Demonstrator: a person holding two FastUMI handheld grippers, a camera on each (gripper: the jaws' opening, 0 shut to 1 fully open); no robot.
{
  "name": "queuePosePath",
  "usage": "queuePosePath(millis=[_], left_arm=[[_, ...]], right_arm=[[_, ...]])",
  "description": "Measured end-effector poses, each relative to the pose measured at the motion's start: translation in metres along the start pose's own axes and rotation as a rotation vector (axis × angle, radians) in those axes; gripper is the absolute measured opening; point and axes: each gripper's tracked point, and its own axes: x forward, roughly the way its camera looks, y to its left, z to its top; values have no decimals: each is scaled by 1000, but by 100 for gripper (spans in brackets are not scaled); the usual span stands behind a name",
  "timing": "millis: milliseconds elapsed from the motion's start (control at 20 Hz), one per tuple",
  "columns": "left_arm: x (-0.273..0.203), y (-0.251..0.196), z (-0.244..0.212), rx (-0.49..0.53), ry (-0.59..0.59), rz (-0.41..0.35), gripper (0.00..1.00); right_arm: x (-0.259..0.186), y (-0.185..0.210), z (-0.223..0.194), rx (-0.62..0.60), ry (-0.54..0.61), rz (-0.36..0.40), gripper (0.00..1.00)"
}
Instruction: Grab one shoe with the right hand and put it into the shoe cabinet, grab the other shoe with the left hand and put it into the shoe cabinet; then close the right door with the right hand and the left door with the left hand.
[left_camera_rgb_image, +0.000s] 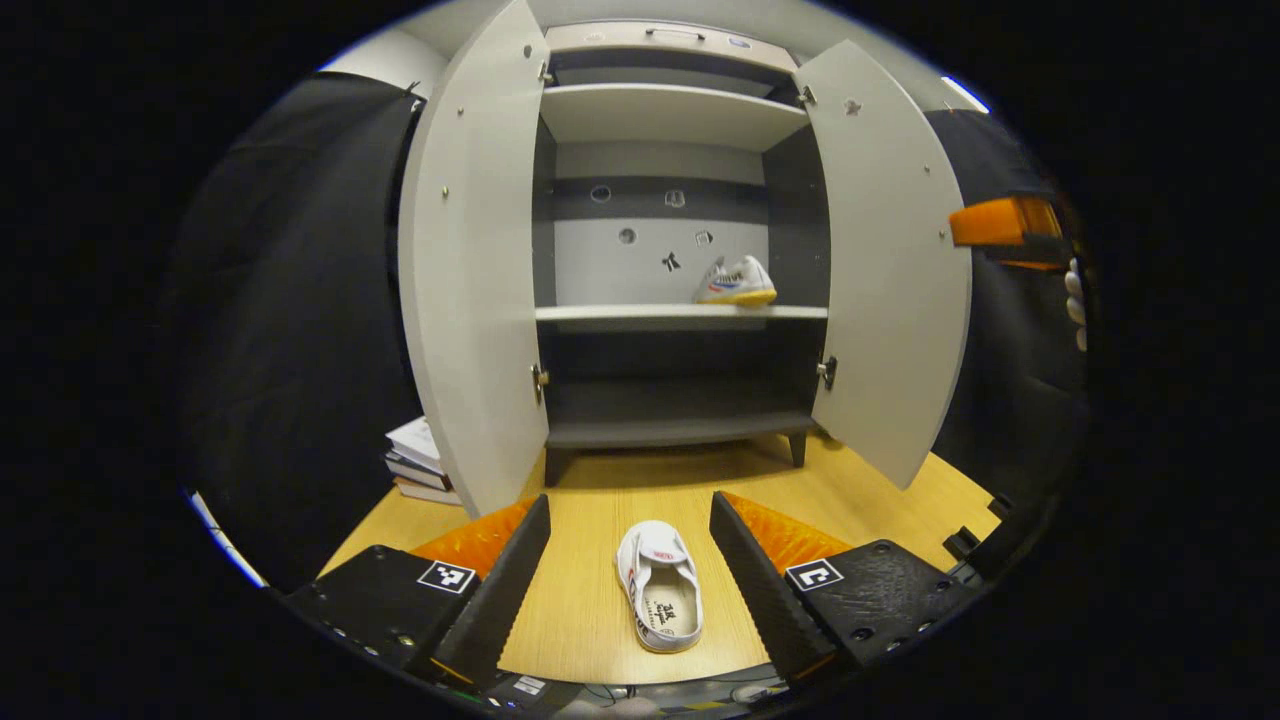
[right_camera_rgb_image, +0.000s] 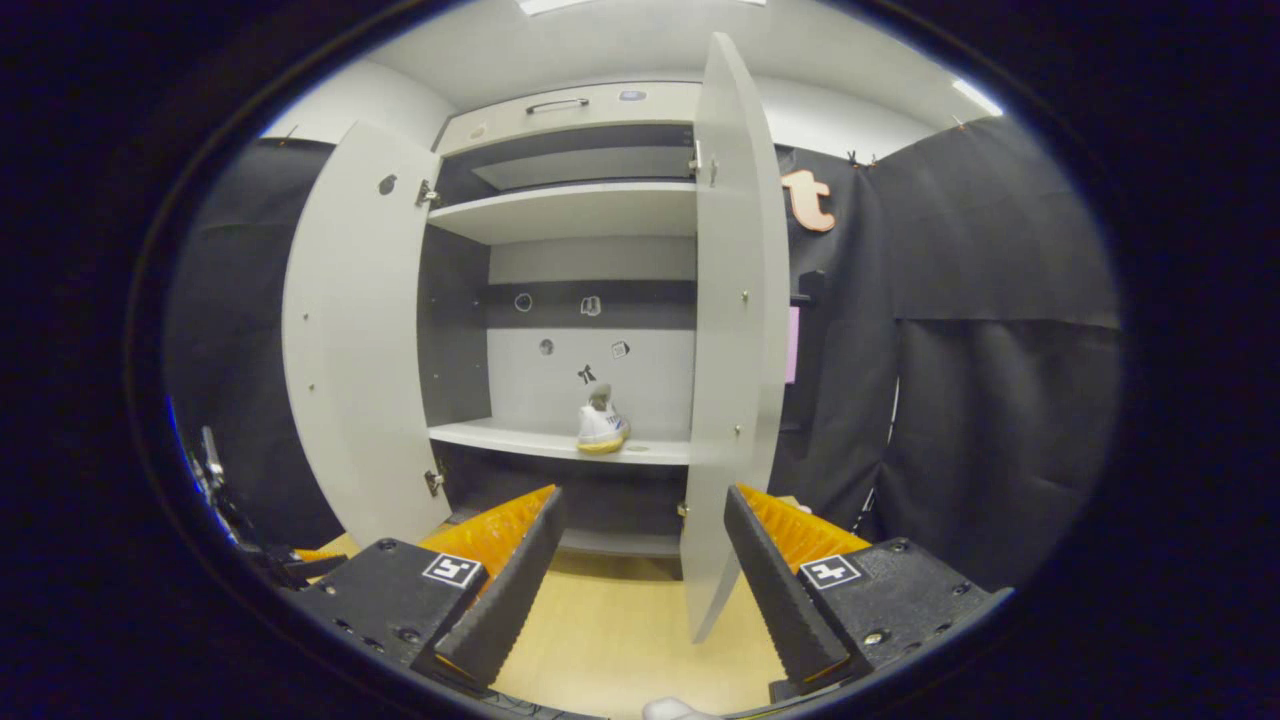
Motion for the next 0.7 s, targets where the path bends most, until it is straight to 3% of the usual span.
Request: queuePosePath(millis=[250, 600, 700], left_arm=[[47, 5, -95, 67, 184, -4, 97], [94, 18, -118, 107, 268, -17, 95], [106, 22, -122, 92, 277, -10, 88]], right_arm=[[-1, -6, -18, -4, 63, -11, 100], [5, 6, -34, -50, 126, 5, 100], [8, 8, -36, -65, 139, 9, 100]])
